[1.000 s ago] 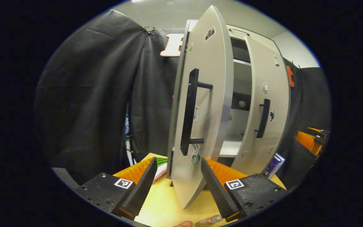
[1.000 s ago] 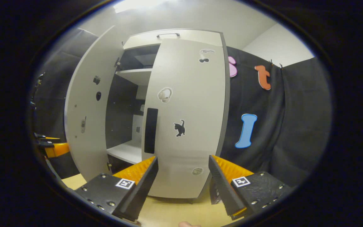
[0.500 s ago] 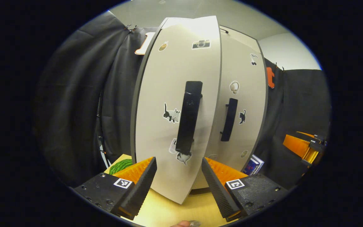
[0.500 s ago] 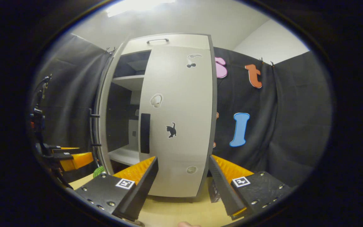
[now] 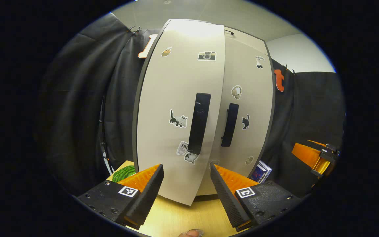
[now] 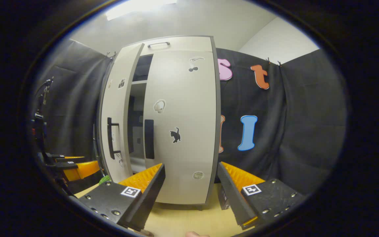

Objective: Grasp the bottle in the cabinet with the left hand and place it on the coaster, then close the right door with the right hand and the left door with the left hand.

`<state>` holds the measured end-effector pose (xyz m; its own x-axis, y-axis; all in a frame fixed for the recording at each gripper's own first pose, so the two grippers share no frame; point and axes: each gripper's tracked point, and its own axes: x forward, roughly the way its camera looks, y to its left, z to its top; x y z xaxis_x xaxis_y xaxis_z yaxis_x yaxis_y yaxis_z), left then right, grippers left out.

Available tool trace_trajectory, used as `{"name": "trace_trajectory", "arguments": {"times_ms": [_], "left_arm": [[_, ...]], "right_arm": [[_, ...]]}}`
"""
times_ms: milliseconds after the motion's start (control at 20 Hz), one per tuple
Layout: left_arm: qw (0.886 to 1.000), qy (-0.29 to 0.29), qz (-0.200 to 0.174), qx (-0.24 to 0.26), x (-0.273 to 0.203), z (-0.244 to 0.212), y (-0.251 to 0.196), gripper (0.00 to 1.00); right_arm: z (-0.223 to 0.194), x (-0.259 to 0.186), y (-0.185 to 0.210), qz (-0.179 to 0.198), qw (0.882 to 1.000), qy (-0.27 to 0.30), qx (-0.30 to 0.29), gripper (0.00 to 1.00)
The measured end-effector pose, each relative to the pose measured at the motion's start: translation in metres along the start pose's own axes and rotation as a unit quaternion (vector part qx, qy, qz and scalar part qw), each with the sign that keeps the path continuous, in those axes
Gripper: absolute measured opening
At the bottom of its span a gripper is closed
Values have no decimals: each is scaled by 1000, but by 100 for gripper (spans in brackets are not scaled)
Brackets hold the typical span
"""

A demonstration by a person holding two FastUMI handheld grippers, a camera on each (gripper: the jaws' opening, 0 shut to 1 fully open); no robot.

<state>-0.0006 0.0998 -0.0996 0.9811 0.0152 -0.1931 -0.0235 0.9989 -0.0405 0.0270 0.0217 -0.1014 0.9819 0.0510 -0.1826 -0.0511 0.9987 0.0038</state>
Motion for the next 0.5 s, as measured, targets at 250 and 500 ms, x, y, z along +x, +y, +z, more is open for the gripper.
{"name": "trace_trajectory", "arguments": {"times_ms": [250,500], "left_arm": [[1000,-6,0,4,-4,10,-11,93],[999,-44,-6,20,-10,60,-34,93]], "right_arm": [[7,-4,4,6,1000,-8,-7,97],[46,-5,2,9,999,-49,-11,93]]}}
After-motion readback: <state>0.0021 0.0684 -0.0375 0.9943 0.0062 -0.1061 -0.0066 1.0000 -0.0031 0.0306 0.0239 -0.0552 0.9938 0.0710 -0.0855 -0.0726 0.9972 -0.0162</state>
